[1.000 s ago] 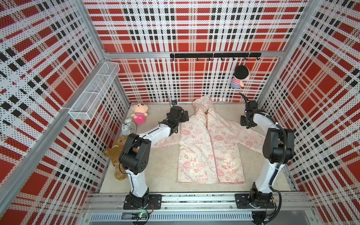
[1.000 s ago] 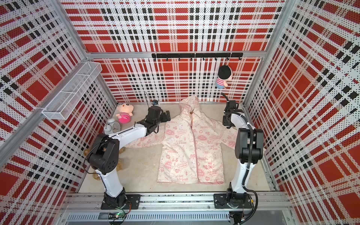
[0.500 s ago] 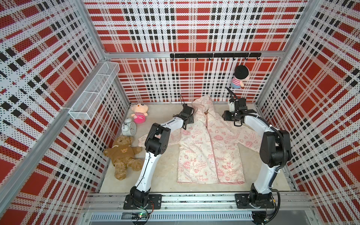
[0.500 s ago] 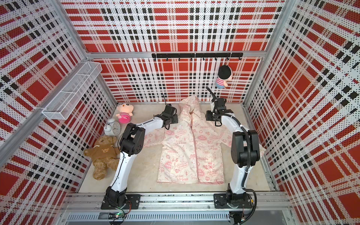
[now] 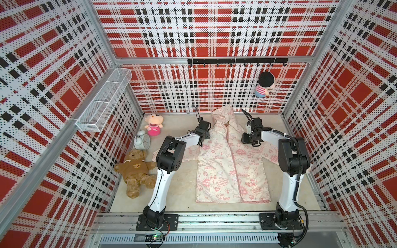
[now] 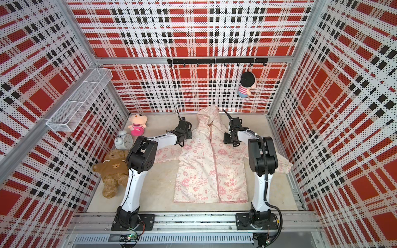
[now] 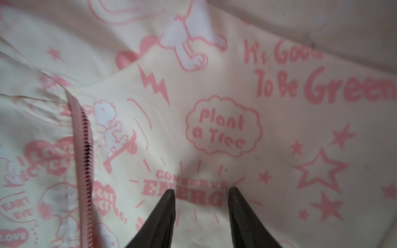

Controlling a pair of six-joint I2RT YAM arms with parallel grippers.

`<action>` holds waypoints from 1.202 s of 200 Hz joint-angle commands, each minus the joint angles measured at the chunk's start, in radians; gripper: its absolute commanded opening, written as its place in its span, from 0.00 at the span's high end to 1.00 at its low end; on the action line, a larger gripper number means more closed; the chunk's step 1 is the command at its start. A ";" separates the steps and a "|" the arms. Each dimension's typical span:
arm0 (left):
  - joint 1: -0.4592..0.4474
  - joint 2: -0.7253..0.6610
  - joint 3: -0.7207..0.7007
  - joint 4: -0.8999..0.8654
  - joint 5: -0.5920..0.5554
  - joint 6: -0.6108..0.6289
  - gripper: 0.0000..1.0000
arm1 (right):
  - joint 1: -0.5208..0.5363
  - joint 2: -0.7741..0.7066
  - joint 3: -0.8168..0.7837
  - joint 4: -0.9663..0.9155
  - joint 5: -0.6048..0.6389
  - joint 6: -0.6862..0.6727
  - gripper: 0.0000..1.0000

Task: Unzip the jacket
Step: Smooth out the jacket at the center of the board.

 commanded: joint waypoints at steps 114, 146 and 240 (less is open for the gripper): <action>-0.039 -0.363 -0.179 0.129 -0.085 0.165 0.16 | 0.011 -0.238 -0.116 -0.053 0.063 0.033 0.54; -0.085 -0.098 0.283 -0.029 -0.061 0.210 0.02 | 0.011 -0.355 -0.128 -0.009 0.034 0.049 0.50; -0.106 0.420 0.814 -0.076 -0.021 -0.077 0.27 | 0.013 -0.628 -0.326 0.035 0.014 0.036 0.50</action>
